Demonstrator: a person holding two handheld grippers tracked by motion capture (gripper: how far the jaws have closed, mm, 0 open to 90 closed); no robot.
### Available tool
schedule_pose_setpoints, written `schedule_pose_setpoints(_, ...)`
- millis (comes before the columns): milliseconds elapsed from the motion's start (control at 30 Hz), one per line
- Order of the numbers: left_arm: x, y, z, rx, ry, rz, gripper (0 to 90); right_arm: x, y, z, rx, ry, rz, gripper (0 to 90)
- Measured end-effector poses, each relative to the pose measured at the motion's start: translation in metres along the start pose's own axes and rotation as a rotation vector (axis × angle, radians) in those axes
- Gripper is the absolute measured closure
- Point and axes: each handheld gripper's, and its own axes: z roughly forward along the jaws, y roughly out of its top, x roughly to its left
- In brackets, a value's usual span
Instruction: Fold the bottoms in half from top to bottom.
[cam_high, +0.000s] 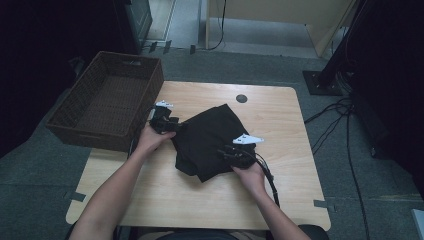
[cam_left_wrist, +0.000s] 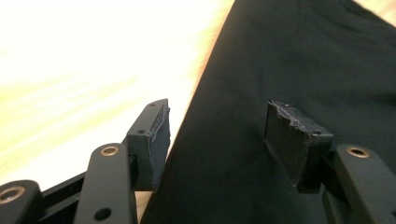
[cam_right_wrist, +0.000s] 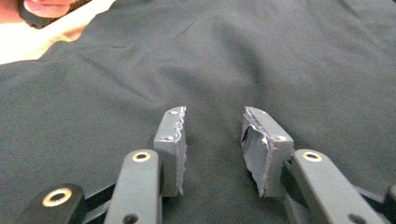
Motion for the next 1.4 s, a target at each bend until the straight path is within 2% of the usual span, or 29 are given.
schedule_pose_setpoints(133, 0.001, -0.003, 0.006, 0.033, 0.012, 0.007, 40.2, -0.001, 0.000, 0.000, 0.003, -0.002, -0.009, 60.0)
schedule_pose_setpoints(367, 0.003, -0.005, 0.010, 0.032, 0.001, 0.011, 41.3, 0.000, 0.000, 0.000, 0.003, -0.003, -0.014, 60.1)
schedule_pose_setpoints(467, 0.005, -0.004, 0.013, 0.007, -0.008, -0.005, 41.7, -0.001, 0.000, 0.001, 0.001, -0.006, -0.026, 60.5)
schedule_pose_setpoints(533, 0.006, -0.004, 0.013, 0.009, -0.019, -0.003, 43.0, -0.002, 0.001, 0.002, -0.003, -0.003, -0.023, 60.7)
schedule_pose_setpoints(600, 0.002, 0.002, 0.017, 0.040, -0.035, 0.002, 45.5, -0.004, 0.001, 0.003, -0.006, -0.003, -0.018, 61.0)
schedule_pose_setpoints(633, 0.000, 0.003, 0.019, 0.053, -0.037, 0.021, 46.1, -0.004, 0.001, 0.003, -0.009, -0.004, -0.019, 61.1)
schedule_pose_setpoints(700, -0.004, 0.005, 0.021, 0.072, -0.033, 0.054, 50.2, -0.006, 0.001, 0.004, -0.012, -0.006, -0.018, 61.7)
schedule_pose_setpoints(767, -0.005, 0.004, 0.021, 0.082, -0.060, 0.047, 58.4, -0.009, 0.001, 0.006, -0.019, -0.002, -0.014, 62.2)
schedule_pose_setpoints(833, -0.004, 0.002, 0.019, 0.098, -0.071, 0.046, 70.5, -0.012, 0.002, 0.007, -0.027, -0.001, -0.010, 62.7)
schedule_pose_setpoints(933, -0.002, 0.001, 0.015, 0.123, -0.074, 0.041, 76.1, -0.017, 0.007, 0.009, -0.004, 0.007, -0.016, 62.7)
schedule_pose_setpoints(1033, -0.003, -0.003, 0.011, 0.114, -0.066, 0.035, 78.8, -0.021, 0.014, 0.013, 0.016, 0.011, -0.019, 62.7)
schedule_pose_setpoints(1133, -0.002, -0.009, 0.005, 0.095, -0.051, 0.018, 76.7, -0.025, 0.017, 0.016, 0.008, 0.014, -0.009, 62.5)
schedule_pose_setpoints(1233, 0.002, -0.007, 0.002, 0.076, -0.017, -0.003, 59.2, -0.028, 0.018, 0.018, 0.005, 0.028, 0.005, 62.1)
schedule_pose_setpoints(1300, 0.003, -0.002, 0.003, 0.064, 0.001, -0.020, 50.9, -0.027, 0.020, 0.017, 0.012, 0.020, 0.001, 61.3)
schedule_pose_setpoints(1367, 0.004, 0.000, 0.004, 0.064, 0.001, -0.025, 45.7, -0.026, 0.021, 0.016, 0.015, 0.013, -0.014, 61.0)
schedule_pose_setpoints(1400, 0.005, 0.005, 0.008, 0.083, 0.012, -0.020, 43.7, -0.025, 0.021, 0.016, 0.015, 0.013, -0.015, 60.8)
